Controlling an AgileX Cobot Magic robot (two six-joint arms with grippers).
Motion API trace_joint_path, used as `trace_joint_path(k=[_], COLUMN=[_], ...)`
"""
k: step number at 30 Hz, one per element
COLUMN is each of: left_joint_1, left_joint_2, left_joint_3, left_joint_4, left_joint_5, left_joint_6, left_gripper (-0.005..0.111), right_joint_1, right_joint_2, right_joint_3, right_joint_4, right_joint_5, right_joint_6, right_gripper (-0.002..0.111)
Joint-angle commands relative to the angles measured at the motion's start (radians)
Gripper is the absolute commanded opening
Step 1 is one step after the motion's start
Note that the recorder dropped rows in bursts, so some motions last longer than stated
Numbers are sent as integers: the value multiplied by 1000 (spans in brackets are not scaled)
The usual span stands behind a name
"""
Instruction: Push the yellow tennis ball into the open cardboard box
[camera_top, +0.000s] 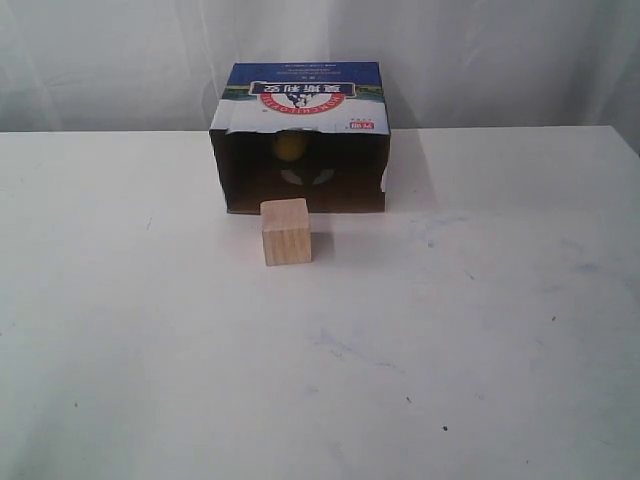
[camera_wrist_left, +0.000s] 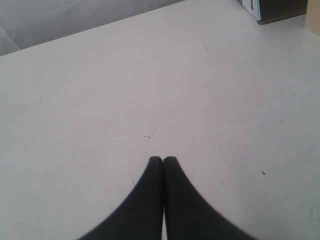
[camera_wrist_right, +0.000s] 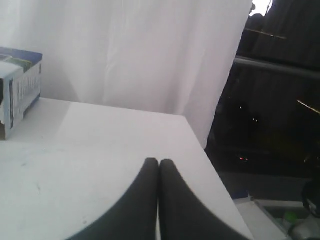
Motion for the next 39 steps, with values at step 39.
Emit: trace_joint_path(k=[39], left_joint_1=[-6], left_joint_2=[-4], left_joint_3=[0], left_joint_4=[-3], left_joint_5=[-4], left_joint_6=[1], left_gripper=[0], right_joint_1=[-54], right_joint_2=[-5], right_joint_3=[90], right_joint_4=[241], right_joint_5=[126], right_joint_6=[-329], right_gripper=[0])
